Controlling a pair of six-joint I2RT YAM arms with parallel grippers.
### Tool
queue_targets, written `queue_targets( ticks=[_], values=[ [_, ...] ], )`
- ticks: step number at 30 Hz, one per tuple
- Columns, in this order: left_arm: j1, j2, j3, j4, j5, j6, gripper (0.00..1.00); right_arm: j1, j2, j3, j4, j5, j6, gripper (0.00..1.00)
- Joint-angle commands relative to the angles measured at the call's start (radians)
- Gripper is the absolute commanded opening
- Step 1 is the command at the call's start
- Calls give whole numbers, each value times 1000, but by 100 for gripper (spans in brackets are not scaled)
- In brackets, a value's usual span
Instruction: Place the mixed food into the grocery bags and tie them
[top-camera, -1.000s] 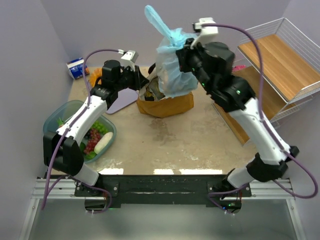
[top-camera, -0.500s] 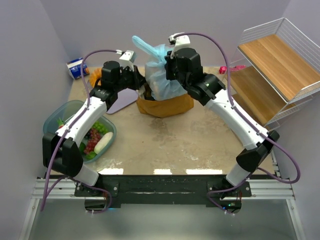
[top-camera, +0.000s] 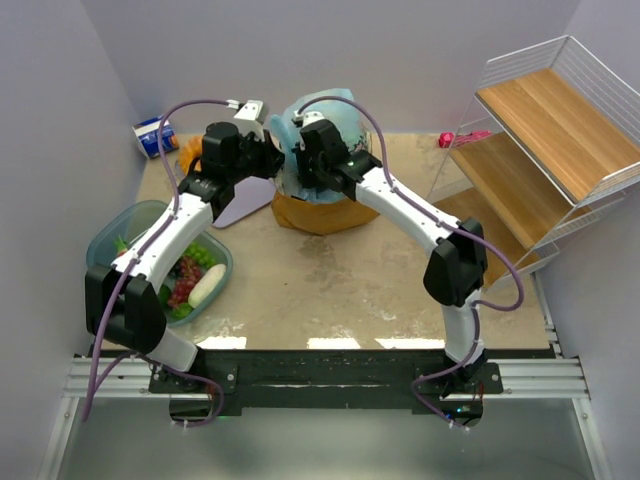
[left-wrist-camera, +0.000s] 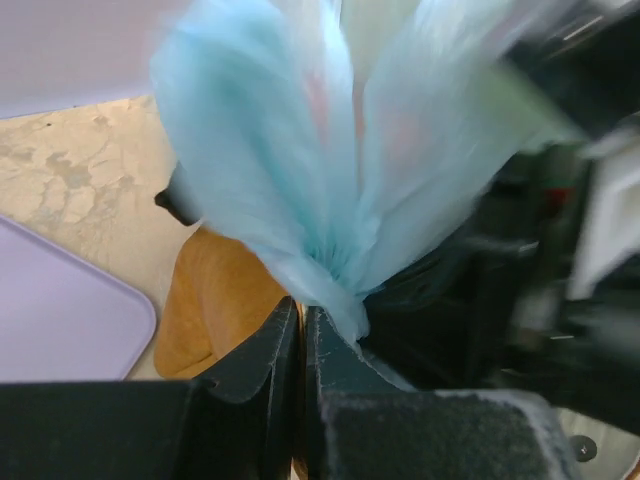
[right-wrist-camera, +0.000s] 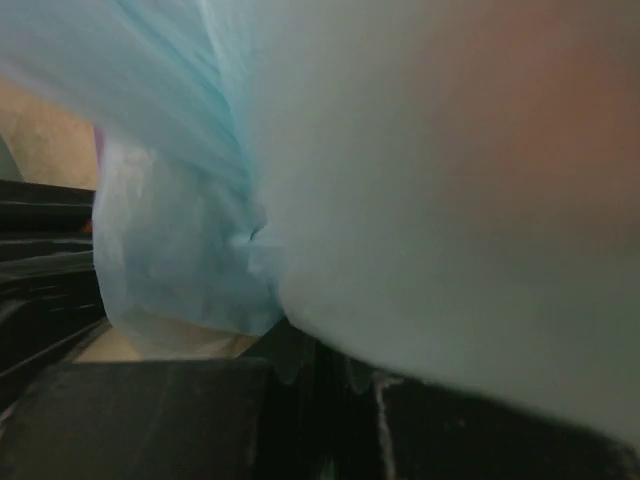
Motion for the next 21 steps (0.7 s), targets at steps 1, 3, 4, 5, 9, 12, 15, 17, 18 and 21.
queue_targets(
  ticks=[1, 3, 4, 5, 9, 12, 15, 17, 18, 21],
  values=[
    [-3, -49, 73, 106, -18, 28, 0, -21, 100, -75, -94, -145, 51, 0],
    [1, -43, 97, 100, -25, 28, 0, -38, 109, -129, -95, -168, 63, 0],
    [5, -38, 106, 87, -26, 33, 0, -44, 103, -149, -98, -171, 71, 0],
    [9, -32, 125, 80, -26, 33, 0, -47, 94, -193, -94, -171, 73, 0],
    [60, 2, 148, 47, 0, 19, 0, -47, 43, -301, -74, -225, 73, 0],
    [90, -6, 133, 60, 29, 4, 0, -47, 19, -356, -81, -280, 66, 0],
    [92, -7, 114, 106, 61, -2, 0, -47, -8, -353, -80, -306, 63, 0],
    [90, 0, 97, 115, 86, -21, 0, -46, -23, -294, -109, -320, 54, 0],
    [92, 3, 94, 116, 92, -24, 0, -44, -38, -265, -127, -325, 50, 0],
    [90, 9, 96, 107, 103, -33, 0, -40, -69, -139, -201, -369, 22, 34]
  ],
)
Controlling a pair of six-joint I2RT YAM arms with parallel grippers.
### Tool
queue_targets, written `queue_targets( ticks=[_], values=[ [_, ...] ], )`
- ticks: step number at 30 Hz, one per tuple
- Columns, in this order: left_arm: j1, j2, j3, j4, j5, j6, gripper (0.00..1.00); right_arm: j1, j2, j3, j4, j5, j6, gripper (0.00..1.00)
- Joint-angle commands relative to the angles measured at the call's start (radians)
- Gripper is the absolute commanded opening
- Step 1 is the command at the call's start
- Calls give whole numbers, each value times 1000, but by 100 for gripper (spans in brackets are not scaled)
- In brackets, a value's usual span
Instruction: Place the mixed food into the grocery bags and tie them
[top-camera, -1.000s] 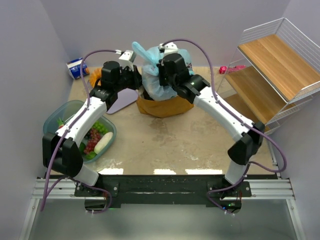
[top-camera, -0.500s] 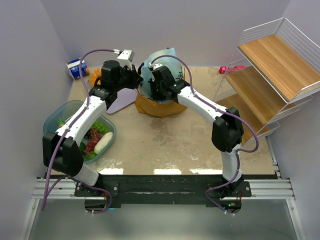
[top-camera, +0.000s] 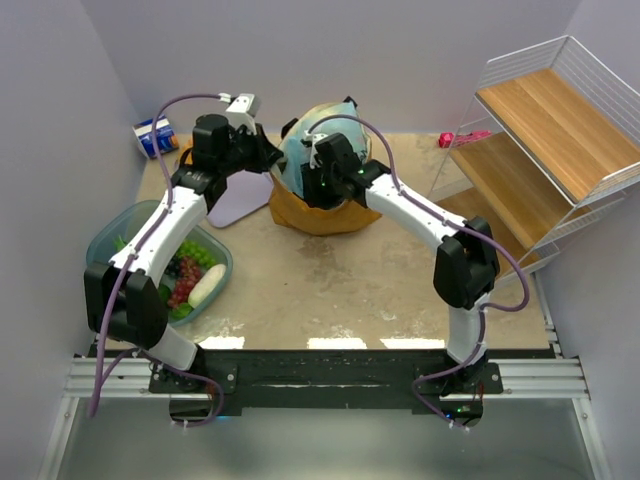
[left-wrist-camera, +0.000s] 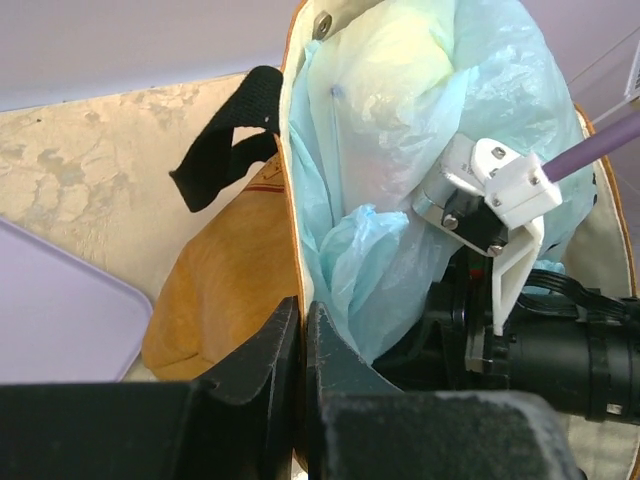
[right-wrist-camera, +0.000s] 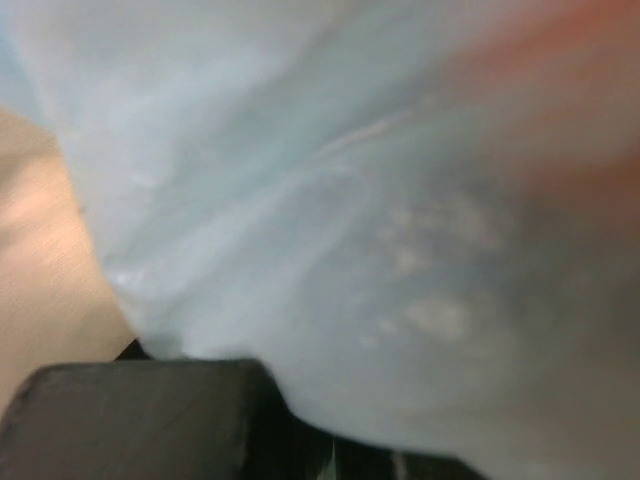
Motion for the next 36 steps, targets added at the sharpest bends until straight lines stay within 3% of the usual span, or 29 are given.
queue_targets(
  ticks=[1, 2, 3, 4, 7, 8, 13, 19, 25, 30, 36],
  values=[
    [26, -15, 37, 163, 18, -16, 0, 15, -38, 134, -288, -117, -28, 48],
    [25, -21, 39, 163, 20, -11, 4, 13, -52, 176, -291, -143, -34, 59],
    [25, -24, 37, 163, 14, -10, 17, 13, -66, 190, -296, -154, -36, 74],
    [26, -30, 31, 165, 9, -8, 47, 13, -89, 208, -312, -163, -43, 78],
    [26, -59, 16, 166, -29, -11, 83, 13, -130, 277, -357, -183, -62, 85],
    [34, -79, 13, 166, -43, -14, 87, 13, -139, 314, -371, -182, -66, 87],
    [92, -157, -64, 198, -63, -76, 95, 10, -221, 363, -380, -49, -111, 96],
    [226, -212, -85, 84, -84, -67, 99, -180, -391, 224, -238, 22, -57, 99],
    [227, -401, -182, -12, -199, 16, 100, -238, -722, -102, 17, 237, -42, 99],
    [227, -628, -303, -50, -228, 30, 100, -240, -978, -494, 239, 391, -28, 99],
    [227, -748, -386, -102, -233, 33, 100, -238, -1167, -730, 283, 456, -54, 99]
  ],
)
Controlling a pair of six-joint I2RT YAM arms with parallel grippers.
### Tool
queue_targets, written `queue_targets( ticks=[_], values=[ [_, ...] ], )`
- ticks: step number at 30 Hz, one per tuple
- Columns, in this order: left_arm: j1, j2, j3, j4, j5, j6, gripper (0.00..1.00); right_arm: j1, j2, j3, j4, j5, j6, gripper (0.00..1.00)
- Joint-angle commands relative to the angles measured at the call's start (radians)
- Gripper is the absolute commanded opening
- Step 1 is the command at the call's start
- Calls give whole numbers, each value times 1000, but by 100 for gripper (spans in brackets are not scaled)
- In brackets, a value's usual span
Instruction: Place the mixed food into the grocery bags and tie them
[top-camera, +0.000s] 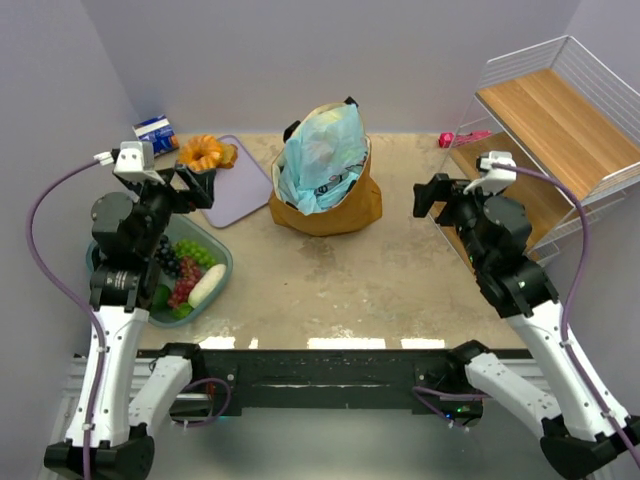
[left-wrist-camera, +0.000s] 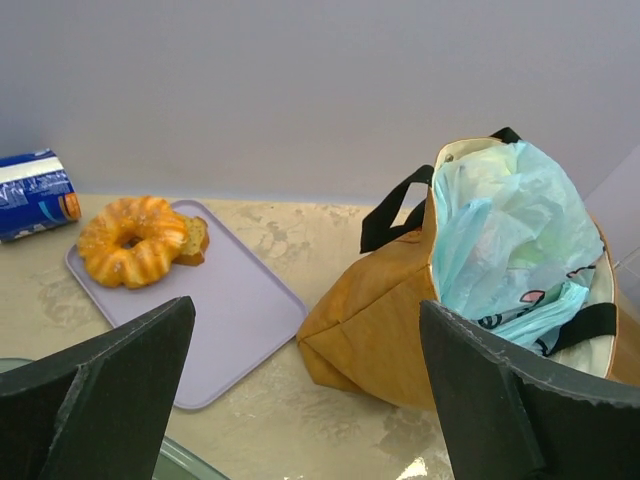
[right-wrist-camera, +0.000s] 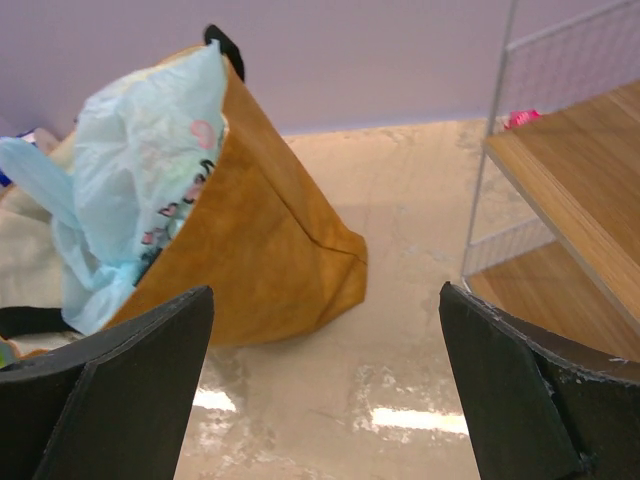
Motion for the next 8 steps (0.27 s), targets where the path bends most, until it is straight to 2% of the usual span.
queue_targets(
  ticks=[1, 8],
  values=[
    [-2, -25, -34, -45, -30, 24, 100, 3, -65, -101, 117, 99, -12, 99],
    [-2, -35, -37, -63, -53, 19, 100, 1, -118, -141, 114, 98, -19, 99]
  ],
)
